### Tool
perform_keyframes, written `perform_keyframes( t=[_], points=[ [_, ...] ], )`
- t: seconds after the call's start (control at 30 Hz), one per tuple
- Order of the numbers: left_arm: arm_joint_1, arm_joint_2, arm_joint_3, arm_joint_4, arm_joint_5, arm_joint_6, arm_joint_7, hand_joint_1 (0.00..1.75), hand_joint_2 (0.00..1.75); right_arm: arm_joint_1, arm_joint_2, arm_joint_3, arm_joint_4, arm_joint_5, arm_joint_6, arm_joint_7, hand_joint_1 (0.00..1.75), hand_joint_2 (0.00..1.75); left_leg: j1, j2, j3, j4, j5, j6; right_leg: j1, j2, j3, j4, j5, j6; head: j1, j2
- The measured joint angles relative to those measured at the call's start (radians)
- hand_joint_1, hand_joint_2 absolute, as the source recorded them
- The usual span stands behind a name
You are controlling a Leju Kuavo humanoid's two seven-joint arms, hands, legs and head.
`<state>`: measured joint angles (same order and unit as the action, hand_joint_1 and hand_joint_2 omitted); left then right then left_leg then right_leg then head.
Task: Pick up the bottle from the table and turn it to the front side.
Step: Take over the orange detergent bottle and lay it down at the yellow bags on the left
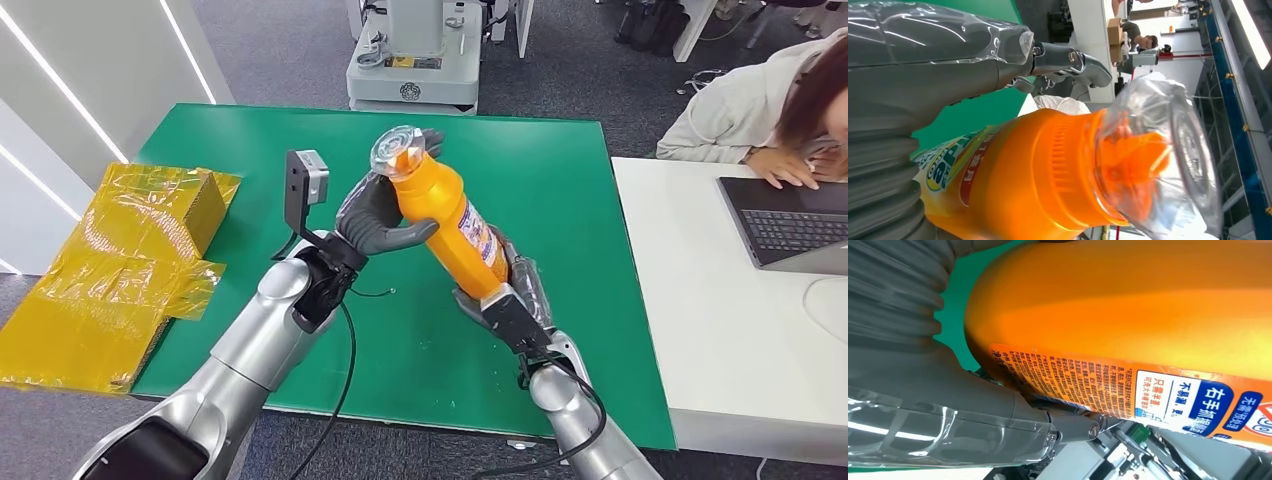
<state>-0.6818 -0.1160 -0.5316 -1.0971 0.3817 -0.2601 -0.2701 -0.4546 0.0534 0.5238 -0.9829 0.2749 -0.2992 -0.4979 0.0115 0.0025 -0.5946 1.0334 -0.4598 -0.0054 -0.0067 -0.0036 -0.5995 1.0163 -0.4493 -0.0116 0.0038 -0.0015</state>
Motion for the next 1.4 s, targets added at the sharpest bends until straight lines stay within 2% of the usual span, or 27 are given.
perform_keyframes(
  t=[0.6, 0.73, 1.27, 1.3, 1.4],
  points=[
    [-0.018, -0.028, -0.018, 0.003, 0.014, -0.007, 0.009, 0.03, 1.75, -0.054, 0.044, 0.002, 0.060, 0.007, -0.013, 0.024, 1.75, 1.75, 0.000, 0.000, 0.000, 0.000, 0.000, 0.000, 0.000, 0.000, 0.000, 0.000, 0.000, 0.000, 0.000, 0.000],
    [-0.018, -0.029, -0.018, -0.006, 0.024, -0.007, 0.023, 1.74, 1.75, -0.075, 0.058, 0.004, 0.099, 0.012, -0.025, 0.029, 1.75, 1.75, 0.000, 0.000, 0.000, 0.000, 0.000, 0.000, 0.000, 0.000, 0.000, 0.000, 0.000, 0.000, 0.000, 0.000],
    [-0.017, -0.031, -0.017, -0.019, 0.058, 0.038, 0.042, 1.75, 1.75, -0.096, 0.079, 0.005, 0.142, 0.015, -0.033, 0.041, 1.75, 1.75, 0.000, 0.000, 0.000, 0.000, 0.000, 0.000, 0.000, 0.000, 0.000, 0.000, 0.000, 0.000, 0.000, 0.000],
    [-0.017, -0.031, -0.017, -0.019, 0.058, 0.039, 0.042, 1.75, 1.75, -0.097, 0.079, 0.006, 0.143, 0.015, -0.033, 0.041, 1.67, 1.75, 0.000, 0.000, 0.000, 0.000, 0.000, 0.000, 0.000, 0.000, 0.000, 0.000, 0.000, 0.000, 0.000, 0.000],
    [-0.017, -0.030, -0.017, -0.019, 0.051, 0.044, 0.036, 1.75, 1.75, -0.099, 0.079, 0.006, 0.146, 0.004, -0.025, 0.037, 0.40, 1.75, 0.000, 0.000, 0.000, 0.000, 0.000, 0.000, 0.000, 0.000, 0.000, 0.000, 0.000, 0.000, 0.000, 0.000]
  ],
)
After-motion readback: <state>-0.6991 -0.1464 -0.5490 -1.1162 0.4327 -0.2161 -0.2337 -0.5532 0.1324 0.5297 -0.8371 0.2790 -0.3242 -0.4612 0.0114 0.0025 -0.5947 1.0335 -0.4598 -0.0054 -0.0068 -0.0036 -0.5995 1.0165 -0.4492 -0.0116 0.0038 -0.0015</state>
